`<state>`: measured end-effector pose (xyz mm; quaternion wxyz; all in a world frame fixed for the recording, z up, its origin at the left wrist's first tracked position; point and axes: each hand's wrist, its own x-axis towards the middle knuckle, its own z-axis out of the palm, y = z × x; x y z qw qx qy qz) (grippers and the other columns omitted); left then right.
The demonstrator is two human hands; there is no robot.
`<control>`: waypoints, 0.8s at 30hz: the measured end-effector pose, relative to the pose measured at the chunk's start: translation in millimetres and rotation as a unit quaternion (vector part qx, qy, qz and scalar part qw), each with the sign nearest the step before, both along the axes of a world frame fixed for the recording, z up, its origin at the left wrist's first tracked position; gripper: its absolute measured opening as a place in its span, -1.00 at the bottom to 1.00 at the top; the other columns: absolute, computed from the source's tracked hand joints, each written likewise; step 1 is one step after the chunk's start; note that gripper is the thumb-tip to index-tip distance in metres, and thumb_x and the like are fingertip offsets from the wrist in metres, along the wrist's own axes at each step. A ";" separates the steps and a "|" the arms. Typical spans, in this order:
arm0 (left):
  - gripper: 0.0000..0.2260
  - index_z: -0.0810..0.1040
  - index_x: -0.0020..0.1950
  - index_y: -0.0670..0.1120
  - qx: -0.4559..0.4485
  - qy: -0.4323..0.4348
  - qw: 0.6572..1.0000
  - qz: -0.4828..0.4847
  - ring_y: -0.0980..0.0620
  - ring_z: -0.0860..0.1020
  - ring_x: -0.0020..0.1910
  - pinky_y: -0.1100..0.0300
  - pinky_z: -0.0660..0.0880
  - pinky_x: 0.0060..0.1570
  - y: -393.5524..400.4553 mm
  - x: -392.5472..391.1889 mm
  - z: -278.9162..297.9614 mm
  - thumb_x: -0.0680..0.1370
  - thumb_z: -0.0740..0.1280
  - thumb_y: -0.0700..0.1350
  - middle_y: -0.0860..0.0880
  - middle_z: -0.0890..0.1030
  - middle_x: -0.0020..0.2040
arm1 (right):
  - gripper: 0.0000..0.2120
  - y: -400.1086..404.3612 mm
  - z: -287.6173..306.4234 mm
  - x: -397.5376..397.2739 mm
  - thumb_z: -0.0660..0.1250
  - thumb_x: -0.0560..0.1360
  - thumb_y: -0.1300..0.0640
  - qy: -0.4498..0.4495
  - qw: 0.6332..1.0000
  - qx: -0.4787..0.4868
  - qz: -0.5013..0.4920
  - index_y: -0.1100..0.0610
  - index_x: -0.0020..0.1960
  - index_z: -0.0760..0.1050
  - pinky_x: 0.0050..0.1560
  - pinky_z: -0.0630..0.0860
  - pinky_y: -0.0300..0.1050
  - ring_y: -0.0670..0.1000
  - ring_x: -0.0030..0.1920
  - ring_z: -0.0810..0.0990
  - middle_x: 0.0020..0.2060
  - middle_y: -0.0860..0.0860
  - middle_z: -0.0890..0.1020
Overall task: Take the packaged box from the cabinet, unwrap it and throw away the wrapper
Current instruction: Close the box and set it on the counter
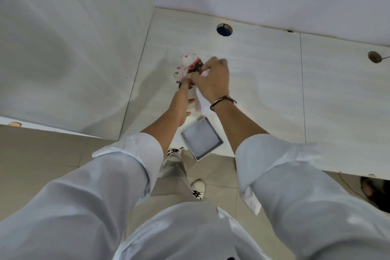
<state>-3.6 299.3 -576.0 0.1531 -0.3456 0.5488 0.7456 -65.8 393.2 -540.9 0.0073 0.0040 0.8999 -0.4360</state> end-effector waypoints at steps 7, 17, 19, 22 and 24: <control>-0.58 0.64 0.30 0.04 0.067 0.013 0.983 0.173 -0.06 0.65 0.19 -0.02 0.61 0.11 -52.7 1.8 -18.6 0.59 0.30 0.27 0.04 0.69 0.23 | -0.51 -32.3 -60.2 43.4 0.40 0.44 0.23 0.086 0.807 0.424 0.403 0.20 0.36 0.50 0.46 0.33 0.35 0.29 0.45 0.37 0.39 0.21 0.44; 0.17 0.12 0.69 -0.08 -0.224 0.020 0.972 -0.069 -0.07 0.42 0.51 -0.07 0.45 0.47 -42.7 -0.6 -56.4 0.23 0.68 0.16 -0.12 0.30 0.61 | -0.59 44.0 -66.6 110.2 0.31 0.43 0.00 0.034 0.965 0.234 0.113 0.25 0.16 0.52 0.09 0.51 0.17 0.26 0.11 0.53 0.09 0.18 0.55; 0.23 -0.03 0.71 -0.14 -0.288 0.014 0.952 -0.106 -0.14 0.36 0.55 -0.04 0.37 0.51 -35.2 -3.2 -61.7 0.28 0.68 0.09 -0.17 0.15 0.64 | -0.45 62.4 -78.0 115.0 0.35 0.47 -0.14 -0.121 0.944 0.289 0.107 0.24 0.28 0.44 0.14 0.52 0.17 0.24 0.19 0.48 0.17 0.15 0.51; 0.12 -0.06 0.70 -0.19 -0.351 -0.012 0.929 -0.115 -0.20 0.35 0.56 0.01 0.38 0.45 -28.0 -4.4 -64.8 0.38 0.63 -0.04 -0.20 0.11 0.66 | -0.55 77.5 -96.2 116.0 0.40 0.51 -0.04 -0.241 0.927 0.257 0.132 0.25 0.23 0.42 0.13 0.50 0.11 0.26 0.19 0.50 0.17 0.19 0.53; 0.11 -0.08 0.70 -0.20 -0.365 -0.020 0.924 -0.110 -0.21 0.34 0.57 -0.01 0.39 0.45 -26.6 -5.2 -64.4 0.41 0.62 -0.06 -0.21 0.07 0.68 | -0.75 83.7 -101.3 108.4 0.36 0.55 0.09 -0.247 0.938 0.217 0.111 0.25 0.11 0.50 0.05 0.48 0.06 0.29 0.14 0.56 0.09 0.23 0.60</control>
